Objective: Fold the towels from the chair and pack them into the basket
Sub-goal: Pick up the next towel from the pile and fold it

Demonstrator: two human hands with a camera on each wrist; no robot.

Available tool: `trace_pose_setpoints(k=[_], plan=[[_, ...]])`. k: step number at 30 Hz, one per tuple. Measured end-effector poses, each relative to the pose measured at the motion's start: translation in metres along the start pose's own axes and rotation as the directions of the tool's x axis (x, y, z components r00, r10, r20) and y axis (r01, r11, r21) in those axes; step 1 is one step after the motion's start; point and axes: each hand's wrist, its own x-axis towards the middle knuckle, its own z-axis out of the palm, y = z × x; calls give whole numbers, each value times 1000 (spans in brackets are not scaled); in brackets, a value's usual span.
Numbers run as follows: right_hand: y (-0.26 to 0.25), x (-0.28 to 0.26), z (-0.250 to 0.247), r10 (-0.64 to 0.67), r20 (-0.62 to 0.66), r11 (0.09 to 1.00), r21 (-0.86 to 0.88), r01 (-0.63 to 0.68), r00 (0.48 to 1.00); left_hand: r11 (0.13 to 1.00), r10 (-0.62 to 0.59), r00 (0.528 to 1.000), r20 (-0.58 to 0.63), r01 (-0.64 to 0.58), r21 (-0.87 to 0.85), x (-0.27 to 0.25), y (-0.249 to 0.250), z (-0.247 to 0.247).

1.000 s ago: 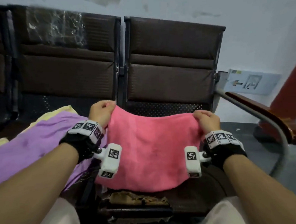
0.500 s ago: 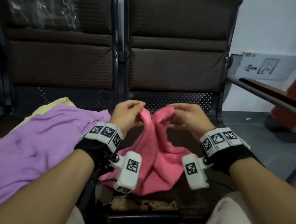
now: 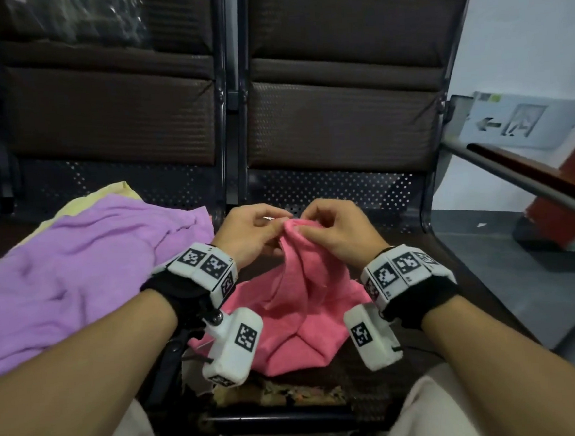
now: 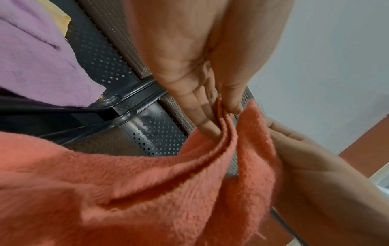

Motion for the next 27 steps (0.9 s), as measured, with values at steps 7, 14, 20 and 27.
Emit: trace_pose_setpoints(k=[7, 14, 20, 27], plan=[[4, 2, 8, 37, -64, 997, -59, -41, 997, 992, -96, 993, 74, 101, -76, -7, 7, -2], [-1, 0, 8, 48, -32, 999, 14, -48, 998, 999, -23, 983, 182, 27, -24, -14, 4, -10], [-2, -10, 5, 3, 159, 994, -106, 14, 987, 941, 98, 989, 113, -129, 314, -11, -1, -29], [-6, -23, -7, 47, 340, 861, -491, 135, 939, 873, 184, 982, -46, -142, 466, -15, -1, -57]])
